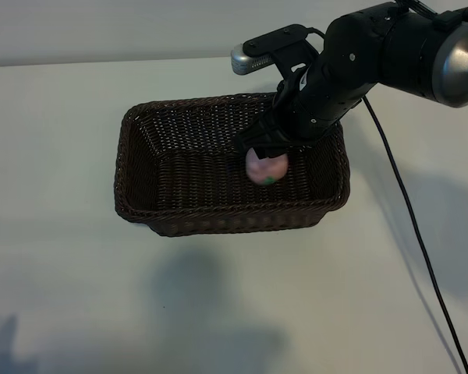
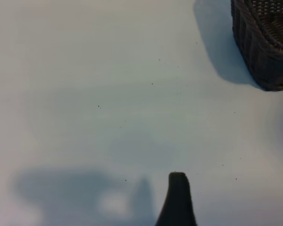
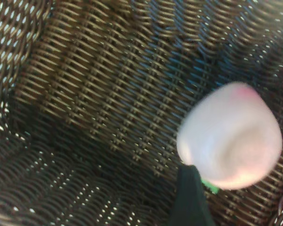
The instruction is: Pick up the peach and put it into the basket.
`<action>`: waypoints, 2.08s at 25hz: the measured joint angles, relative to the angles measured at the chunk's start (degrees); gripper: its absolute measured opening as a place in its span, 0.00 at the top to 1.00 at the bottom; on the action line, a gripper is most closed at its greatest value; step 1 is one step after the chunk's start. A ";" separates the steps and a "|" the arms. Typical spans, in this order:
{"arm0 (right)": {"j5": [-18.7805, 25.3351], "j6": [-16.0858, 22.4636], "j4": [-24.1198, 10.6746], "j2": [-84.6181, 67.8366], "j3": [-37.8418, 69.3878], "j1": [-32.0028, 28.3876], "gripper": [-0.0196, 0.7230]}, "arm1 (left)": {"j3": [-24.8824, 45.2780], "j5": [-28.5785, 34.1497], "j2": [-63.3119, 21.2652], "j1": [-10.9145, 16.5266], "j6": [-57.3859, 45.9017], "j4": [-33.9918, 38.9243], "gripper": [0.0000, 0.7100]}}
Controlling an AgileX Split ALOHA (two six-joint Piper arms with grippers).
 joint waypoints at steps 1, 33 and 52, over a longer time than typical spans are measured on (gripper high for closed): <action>0.39 -0.32 0.00 0.00 0.00 0.00 0.29 | 0.00 0.00 0.00 0.00 0.00 0.00 0.17; 18.37 2.12 -12.46 -0.58 -11.59 -32.56 0.29 | 0.00 0.00 0.00 0.00 -0.20 0.00 0.17; 30.07 1.16 -12.80 -28.24 -10.89 -32.67 0.29 | 0.00 0.00 0.00 0.00 -0.20 0.00 0.17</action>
